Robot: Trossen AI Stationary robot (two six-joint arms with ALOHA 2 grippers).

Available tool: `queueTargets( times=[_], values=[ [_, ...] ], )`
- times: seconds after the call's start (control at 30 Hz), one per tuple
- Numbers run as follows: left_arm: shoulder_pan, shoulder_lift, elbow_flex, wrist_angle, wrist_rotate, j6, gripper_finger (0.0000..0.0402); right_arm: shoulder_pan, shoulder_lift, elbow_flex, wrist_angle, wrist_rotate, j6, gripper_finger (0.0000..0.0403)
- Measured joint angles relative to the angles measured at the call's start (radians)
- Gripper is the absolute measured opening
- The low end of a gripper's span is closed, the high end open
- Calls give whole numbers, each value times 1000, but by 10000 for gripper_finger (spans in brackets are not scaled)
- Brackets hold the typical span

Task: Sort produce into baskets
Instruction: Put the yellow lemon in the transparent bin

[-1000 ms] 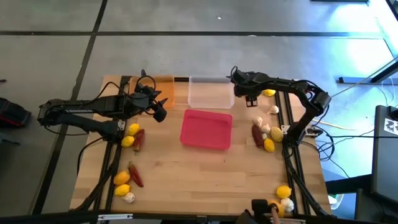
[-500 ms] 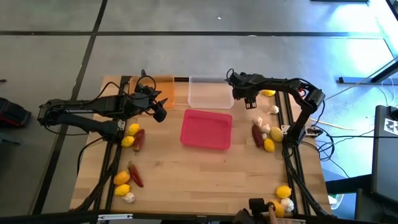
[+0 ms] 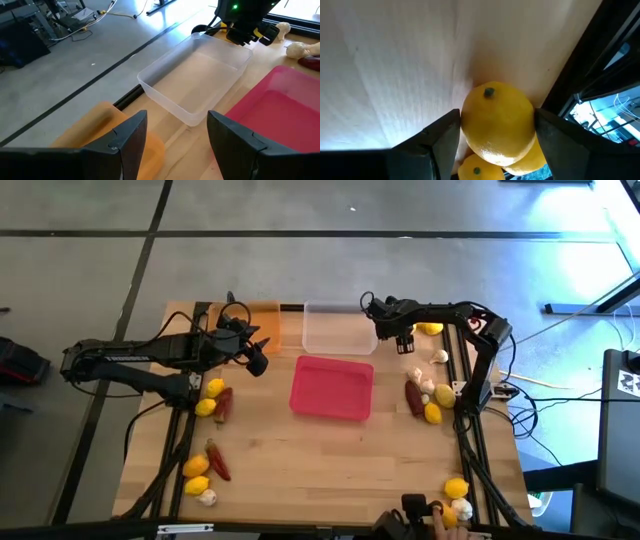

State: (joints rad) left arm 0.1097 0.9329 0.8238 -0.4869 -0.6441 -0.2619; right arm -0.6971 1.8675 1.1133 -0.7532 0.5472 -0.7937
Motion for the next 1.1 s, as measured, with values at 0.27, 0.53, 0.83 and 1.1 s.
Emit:
queueTargets(
  times=[0.27, 0.53, 0.83, 1.1],
  values=[
    [0, 0, 0, 0, 0, 0, 203, -4, 0, 0, 12, -5, -1, 171],
    [0, 0, 0, 0, 0, -5, 203, -3, -15, 1, 19, -32, 2, 146],
    [0, 0, 0, 0, 0, -5, 203, -2, -165, -1, 22, -104, 40, 147],
    [0, 0, 0, 1, 0, -5, 203, -2, -327, -1, 93, -212, 111, 148]
  ],
)
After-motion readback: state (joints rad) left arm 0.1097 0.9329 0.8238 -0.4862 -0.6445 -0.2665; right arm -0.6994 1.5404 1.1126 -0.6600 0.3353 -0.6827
